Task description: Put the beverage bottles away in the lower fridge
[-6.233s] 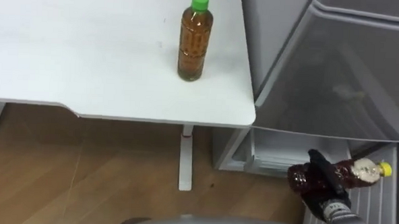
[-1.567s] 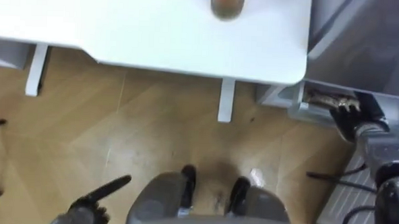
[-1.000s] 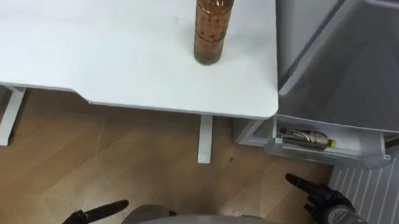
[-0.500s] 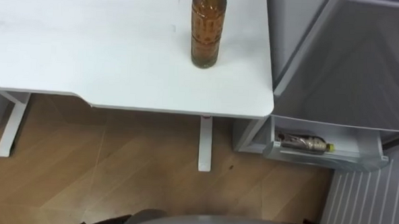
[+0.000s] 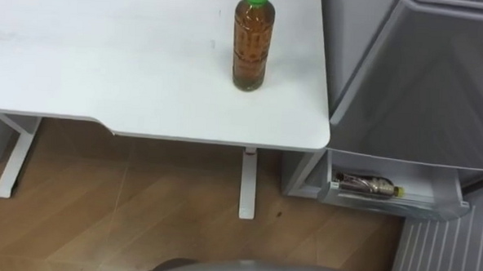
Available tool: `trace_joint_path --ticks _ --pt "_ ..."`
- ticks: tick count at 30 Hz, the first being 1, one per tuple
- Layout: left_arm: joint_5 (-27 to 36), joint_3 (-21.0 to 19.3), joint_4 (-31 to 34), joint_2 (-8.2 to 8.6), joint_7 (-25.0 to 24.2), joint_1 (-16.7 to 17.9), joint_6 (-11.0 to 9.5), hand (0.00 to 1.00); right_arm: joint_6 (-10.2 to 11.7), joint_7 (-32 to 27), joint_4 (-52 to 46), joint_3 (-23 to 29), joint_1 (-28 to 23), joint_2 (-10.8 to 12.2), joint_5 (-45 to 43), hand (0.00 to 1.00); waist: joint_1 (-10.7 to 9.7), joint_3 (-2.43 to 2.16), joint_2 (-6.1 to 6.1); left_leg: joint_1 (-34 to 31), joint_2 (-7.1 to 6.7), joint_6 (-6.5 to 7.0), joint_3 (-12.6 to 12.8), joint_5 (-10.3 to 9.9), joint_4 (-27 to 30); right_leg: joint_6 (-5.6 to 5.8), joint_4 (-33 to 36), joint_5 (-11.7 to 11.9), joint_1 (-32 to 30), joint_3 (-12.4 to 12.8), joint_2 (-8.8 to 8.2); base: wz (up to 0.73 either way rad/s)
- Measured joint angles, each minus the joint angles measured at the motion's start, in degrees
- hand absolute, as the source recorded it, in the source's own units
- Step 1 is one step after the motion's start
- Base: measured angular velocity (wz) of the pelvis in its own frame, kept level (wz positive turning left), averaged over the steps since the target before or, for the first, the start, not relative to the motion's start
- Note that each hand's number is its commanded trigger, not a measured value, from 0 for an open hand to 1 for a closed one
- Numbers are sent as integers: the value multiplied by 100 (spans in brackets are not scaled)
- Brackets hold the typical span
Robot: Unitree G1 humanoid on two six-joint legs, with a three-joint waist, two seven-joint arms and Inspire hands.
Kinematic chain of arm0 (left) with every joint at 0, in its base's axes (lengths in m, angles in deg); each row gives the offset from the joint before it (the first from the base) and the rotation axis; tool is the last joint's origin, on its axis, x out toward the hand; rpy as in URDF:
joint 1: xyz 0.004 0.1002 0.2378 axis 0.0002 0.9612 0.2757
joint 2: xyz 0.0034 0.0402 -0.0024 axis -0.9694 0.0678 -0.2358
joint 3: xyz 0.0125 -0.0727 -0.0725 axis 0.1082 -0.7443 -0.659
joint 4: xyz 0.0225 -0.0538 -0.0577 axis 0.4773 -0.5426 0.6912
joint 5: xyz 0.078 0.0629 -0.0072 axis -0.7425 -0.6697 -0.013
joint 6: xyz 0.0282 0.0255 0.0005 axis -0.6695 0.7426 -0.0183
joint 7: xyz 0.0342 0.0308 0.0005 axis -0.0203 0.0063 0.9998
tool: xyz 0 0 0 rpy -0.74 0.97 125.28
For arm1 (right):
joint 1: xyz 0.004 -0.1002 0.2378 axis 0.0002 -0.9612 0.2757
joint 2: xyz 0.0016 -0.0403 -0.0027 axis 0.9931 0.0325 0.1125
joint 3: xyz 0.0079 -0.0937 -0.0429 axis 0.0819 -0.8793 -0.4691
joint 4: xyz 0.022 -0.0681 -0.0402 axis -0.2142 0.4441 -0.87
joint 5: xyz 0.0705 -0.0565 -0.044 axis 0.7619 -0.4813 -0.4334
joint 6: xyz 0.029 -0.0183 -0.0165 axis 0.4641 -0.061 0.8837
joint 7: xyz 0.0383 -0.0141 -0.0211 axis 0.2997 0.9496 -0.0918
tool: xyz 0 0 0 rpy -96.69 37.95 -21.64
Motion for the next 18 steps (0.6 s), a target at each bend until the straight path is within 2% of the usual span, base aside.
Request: trace_joint_path --ticks 3,5,8,12,15,18 --pt "259 -204 66 44 256 -39 1 0 -3 -1 -3 -24 -18 25 -23 0 14 -6 19 88 5 -2 16 1 -46 0 0 -1 80 20 7 -2" --pt "679 -588 269 119 552 -37 0 0 3 4 -33 -15 -12 50 -21 0 20 -16 47 143 4 -2 1 1 -49 1 -4 -2 160 11 10 0" --pt "1053 -818 454 140 880 -80 -57 0 9 10 -21 -10 -29 44 -27 0 32 -24 65 169 1 -3 -18 0 -62 2 -26 -2 164 -5 10 1" --pt "1110 -1094 754 137 1344 -94 -96 0 19 43 -37 61 -44 39 -187 0 21 -34 79 170 -1 -7 -33 -2 -64 1 -73 -2 185 -19 17 0" --pt "1099 -1244 1424 137 1862 -72 -137 0 13 18 -57 139 -30 34 -335 0 28 -40 89 168 -1 -13 -34 4 -89 0 -74 -2 172 -13 20 0" --pt "981 -1375 2218 121 2472 -88 -408 0 15 5 -78 211 -36 4 -476 0 25 -45 86 164 -7 -13 -56 5 -99 0 -77 -2 204 -36 20 0"
